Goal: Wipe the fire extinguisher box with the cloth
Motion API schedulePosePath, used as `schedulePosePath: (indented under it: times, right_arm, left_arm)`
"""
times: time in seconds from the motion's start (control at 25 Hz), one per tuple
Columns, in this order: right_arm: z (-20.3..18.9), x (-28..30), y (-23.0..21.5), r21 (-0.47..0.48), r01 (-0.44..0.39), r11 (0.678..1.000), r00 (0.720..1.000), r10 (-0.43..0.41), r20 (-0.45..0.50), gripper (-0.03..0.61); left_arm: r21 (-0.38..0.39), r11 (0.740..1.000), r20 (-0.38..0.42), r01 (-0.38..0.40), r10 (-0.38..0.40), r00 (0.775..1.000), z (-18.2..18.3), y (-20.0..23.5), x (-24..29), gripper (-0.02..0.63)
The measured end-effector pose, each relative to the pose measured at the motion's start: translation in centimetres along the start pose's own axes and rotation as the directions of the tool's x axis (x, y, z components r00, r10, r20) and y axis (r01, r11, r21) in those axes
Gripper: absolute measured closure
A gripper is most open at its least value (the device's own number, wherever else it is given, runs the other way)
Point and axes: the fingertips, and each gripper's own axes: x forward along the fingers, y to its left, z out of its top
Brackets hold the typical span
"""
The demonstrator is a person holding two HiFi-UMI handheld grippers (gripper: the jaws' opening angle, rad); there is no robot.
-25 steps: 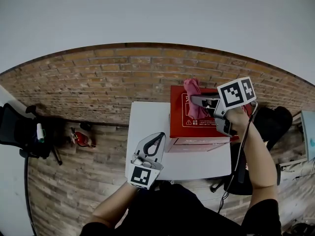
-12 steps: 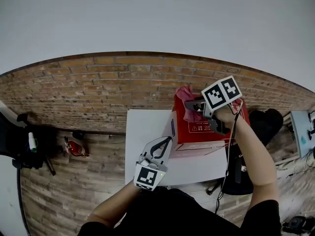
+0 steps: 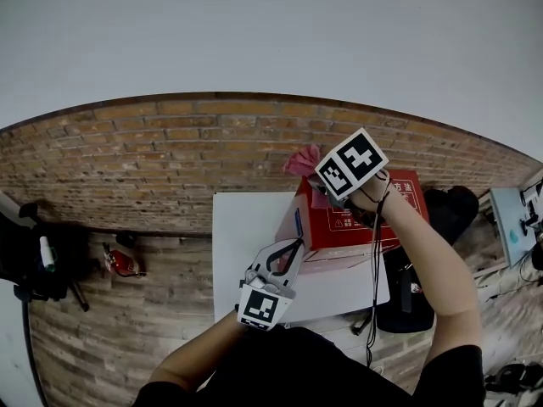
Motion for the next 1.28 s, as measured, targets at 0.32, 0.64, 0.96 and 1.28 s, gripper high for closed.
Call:
schedulePosePath:
  times: [0.32, 0.64, 0.96, 1.28]
  right_arm:
    - [0.2, 0.4, 0.3, -0.158, 0.092, 0.983, 0.992, -0.104, -0.069, 0.479]
    - [-0.1, 0.3, -0.1, -0.161, 0.078, 0.984, 0.992, -0.092, -0.082, 0.479]
    - [-0.8, 0.1, -0.7, -0.164, 0.07, 0.984, 0.991, -0.087, -0.098, 0.479]
    - [-1.7, -0.3, -1.6, -0.138, 0.061, 0.989, 0.993, -0.075, -0.097, 0.479]
  left_arm:
    - [-0.012, 1.0, -0.002, 0.022, -0.022, 1.0, -0.1, 0.2, 0.4, 0.58]
    - [-0.011, 1.0, -0.001, 0.025, -0.025, 1.0, -0.3, 0.2, 0.6, 0.58]
    - [-0.001, 1.0, -0.013, 0.025, -0.025, 1.0, -0.5, 0.1, 0.5, 0.58]
    - [-0.024, 1.0, 0.006, 0.019, -0.019, 1.0, -0.1, -0.1, 0.7, 0.58]
